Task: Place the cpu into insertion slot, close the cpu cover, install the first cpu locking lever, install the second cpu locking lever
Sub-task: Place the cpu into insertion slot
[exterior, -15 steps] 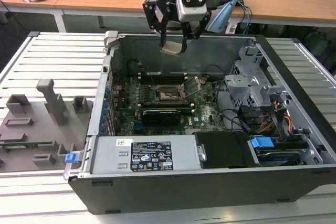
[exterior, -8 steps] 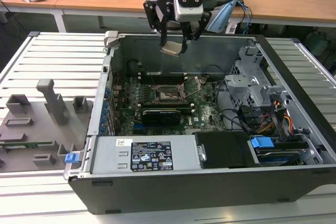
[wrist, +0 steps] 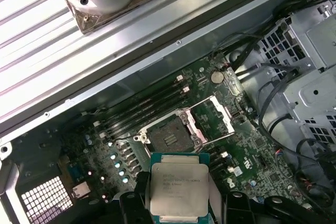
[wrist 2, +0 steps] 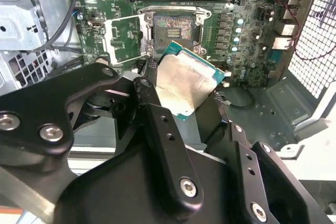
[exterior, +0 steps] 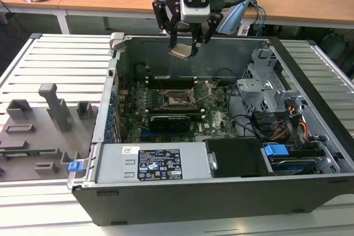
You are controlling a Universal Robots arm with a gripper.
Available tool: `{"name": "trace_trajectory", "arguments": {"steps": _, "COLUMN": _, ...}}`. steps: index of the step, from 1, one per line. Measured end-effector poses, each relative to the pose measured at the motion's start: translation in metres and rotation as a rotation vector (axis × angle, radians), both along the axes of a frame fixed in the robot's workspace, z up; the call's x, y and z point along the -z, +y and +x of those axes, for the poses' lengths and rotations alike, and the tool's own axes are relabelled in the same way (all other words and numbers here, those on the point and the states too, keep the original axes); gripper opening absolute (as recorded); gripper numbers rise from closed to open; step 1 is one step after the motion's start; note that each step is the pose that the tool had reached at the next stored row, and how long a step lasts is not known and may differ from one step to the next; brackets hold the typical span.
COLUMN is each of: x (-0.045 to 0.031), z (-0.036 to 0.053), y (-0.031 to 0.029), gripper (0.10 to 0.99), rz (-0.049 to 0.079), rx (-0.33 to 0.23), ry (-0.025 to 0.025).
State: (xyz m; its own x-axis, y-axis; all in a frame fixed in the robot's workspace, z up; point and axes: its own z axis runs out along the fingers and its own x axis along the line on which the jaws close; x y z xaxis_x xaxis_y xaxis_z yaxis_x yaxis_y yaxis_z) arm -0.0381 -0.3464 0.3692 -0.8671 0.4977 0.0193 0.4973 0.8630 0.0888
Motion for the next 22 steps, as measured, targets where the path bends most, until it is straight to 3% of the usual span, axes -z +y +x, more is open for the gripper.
{"name": "trace_trajectory", "arguments": {"steps": 10, "x": 0.0005, "z": -0.0001, "y": 0.0001, "gripper": 0.537, "rz": -0.003, "rx": 0.089, "ry": 0.0001}}
{"name": "trace_trajectory", "arguments": {"steps": 22, "x": 0.007, "z": -0.0001, "y": 0.0001, "gripper": 0.537, "rz": -0.003, "rx": 0.328, "ry": 0.0004}}
